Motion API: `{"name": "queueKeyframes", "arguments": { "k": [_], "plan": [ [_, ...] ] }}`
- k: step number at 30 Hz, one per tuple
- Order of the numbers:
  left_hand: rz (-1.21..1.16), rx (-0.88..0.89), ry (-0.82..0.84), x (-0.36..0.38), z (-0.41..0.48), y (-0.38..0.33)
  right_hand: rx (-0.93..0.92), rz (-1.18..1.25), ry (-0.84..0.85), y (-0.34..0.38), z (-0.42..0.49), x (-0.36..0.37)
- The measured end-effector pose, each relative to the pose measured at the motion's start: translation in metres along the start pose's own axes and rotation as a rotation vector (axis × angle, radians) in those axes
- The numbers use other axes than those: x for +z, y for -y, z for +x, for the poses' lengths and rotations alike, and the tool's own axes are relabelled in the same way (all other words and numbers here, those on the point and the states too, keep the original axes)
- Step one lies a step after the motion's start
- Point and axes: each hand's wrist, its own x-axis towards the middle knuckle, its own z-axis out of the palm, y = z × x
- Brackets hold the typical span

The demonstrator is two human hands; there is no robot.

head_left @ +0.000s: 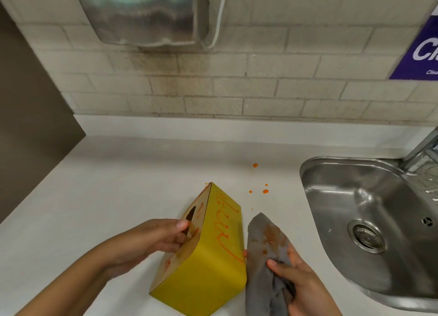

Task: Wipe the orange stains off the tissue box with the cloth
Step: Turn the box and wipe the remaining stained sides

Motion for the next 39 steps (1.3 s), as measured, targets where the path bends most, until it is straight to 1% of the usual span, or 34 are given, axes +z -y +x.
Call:
{"name": "queueKeyframes", "arguments": {
  "k": [2, 4, 6, 9, 14, 16, 19, 21, 24, 28, 30, 35, 39],
  "plan": [
    [0.072, -0.021, -0.006, -0.001, 0.000, 0.001, 0.023, -0.001, 0.024, -0.004, 0.003, 0.003],
    [0.123, -0.065, -0.049, 0.000, 0.003, 0.005, 0.045, 0.008, 0.036, -0.009, 0.005, 0.004],
    [0.124, -0.110, -0.121, 0.002, 0.007, 0.010, 0.065, 0.012, 0.029, -0.014, 0.008, 0.003],
    [0.117, -0.120, -0.193, 0.004, 0.011, 0.022, 0.095, -0.004, 0.002, -0.020, 0.011, 0.000],
    [0.072, -0.084, -0.189, 0.001, 0.013, 0.043, 0.084, 0.055, -0.002, -0.023, 0.010, -0.008],
    [0.044, -0.062, -0.141, -0.001, 0.014, 0.049, -0.019, -0.058, -0.070, -0.017, 0.012, -0.018],
    [0.001, -0.044, -0.037, -0.004, 0.015, 0.053, -0.242, -0.408, -0.181, -0.001, 0.021, -0.025],
    [-0.001, -0.047, 0.006, -0.008, 0.017, 0.052, -0.351, -0.621, -0.214, 0.011, 0.032, -0.024],
    [0.025, -0.038, 0.060, -0.016, 0.023, 0.046, -0.457, -0.709, -0.175, 0.022, 0.049, -0.018],
    [0.054, -0.053, 0.109, -0.026, 0.029, 0.042, -0.580, -0.838, -0.226, 0.017, 0.061, -0.011],
    [0.066, -0.047, 0.121, -0.028, 0.030, 0.042, -0.619, -0.924, -0.233, 0.010, 0.066, -0.005],
    [0.045, -0.024, 0.128, -0.028, 0.034, 0.049, -0.635, -1.093, -0.242, -0.007, 0.076, -0.001],
    [0.059, -0.006, 0.134, -0.027, 0.034, 0.050, -0.627, -1.125, -0.197, -0.013, 0.074, -0.002]
  ]
}}
